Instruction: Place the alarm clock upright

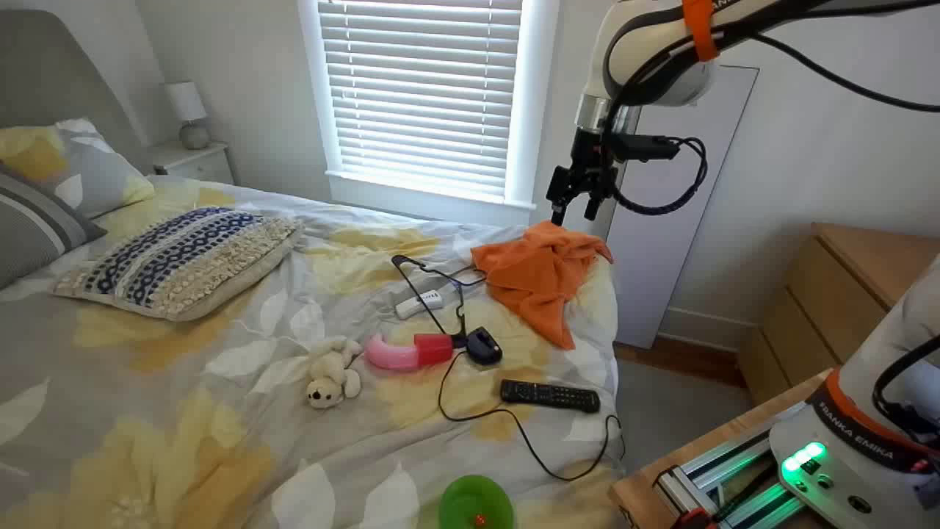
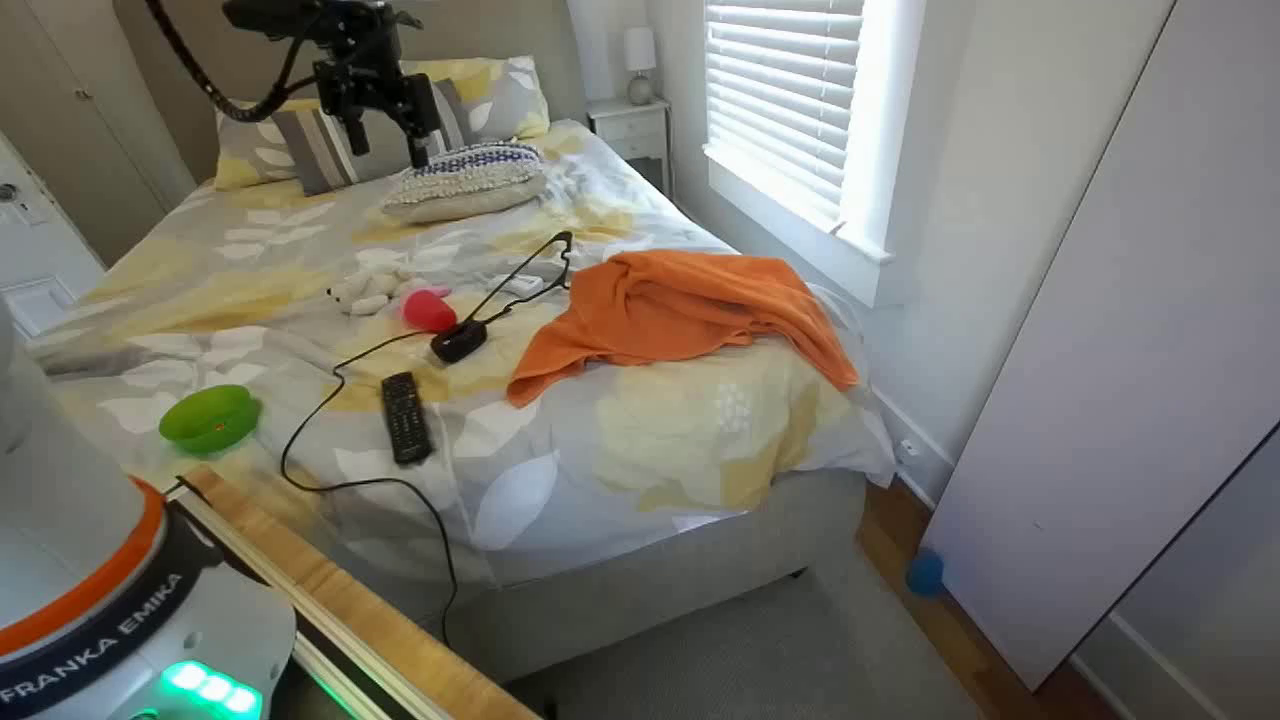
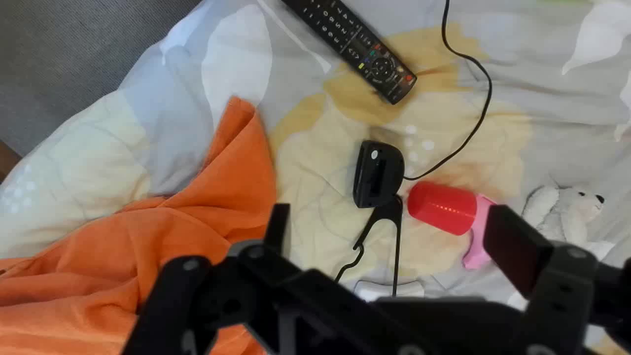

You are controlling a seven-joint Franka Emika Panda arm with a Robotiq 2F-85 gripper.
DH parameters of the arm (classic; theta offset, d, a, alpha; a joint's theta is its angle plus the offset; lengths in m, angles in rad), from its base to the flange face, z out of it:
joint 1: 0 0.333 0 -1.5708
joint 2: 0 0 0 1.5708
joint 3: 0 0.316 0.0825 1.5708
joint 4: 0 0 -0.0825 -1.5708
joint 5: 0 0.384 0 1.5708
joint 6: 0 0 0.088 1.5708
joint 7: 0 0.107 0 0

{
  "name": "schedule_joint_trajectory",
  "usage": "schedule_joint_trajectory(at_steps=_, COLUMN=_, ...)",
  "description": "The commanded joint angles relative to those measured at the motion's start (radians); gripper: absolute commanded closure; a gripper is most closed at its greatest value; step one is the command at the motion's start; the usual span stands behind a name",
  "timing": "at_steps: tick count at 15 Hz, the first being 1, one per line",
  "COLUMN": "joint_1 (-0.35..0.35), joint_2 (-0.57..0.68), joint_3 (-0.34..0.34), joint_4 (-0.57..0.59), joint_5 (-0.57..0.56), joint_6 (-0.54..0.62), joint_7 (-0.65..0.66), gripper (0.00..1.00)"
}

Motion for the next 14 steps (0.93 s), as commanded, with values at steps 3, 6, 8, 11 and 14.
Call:
schedule_joint_trajectory(at_steps=3, joint_1=-0.002, joint_2=0.0, joint_3=0.002, joint_4=0.001, joint_5=0.0, joint_6=-0.002, joint_7=0.0, gripper=0.0)
schedule_joint_trajectory(at_steps=6, joint_1=-0.002, joint_2=0.0, joint_3=0.002, joint_4=0.001, joint_5=0.0, joint_6=-0.002, joint_7=0.0, gripper=0.0)
schedule_joint_trajectory(at_steps=8, joint_1=-0.002, joint_2=0.0, joint_3=0.002, joint_4=0.001, joint_5=0.0, joint_6=-0.002, joint_7=0.0, gripper=0.0)
schedule_joint_trajectory(at_steps=11, joint_1=-0.002, joint_2=0.066, joint_3=0.03, joint_4=0.072, joint_5=-0.054, joint_6=-0.063, joint_7=0.124, gripper=0.0)
schedule_joint_trajectory(at_steps=14, joint_1=0.015, joint_2=0.182, joint_3=0.069, joint_4=0.195, joint_5=-0.108, joint_6=-0.146, joint_7=0.284, gripper=0.0)
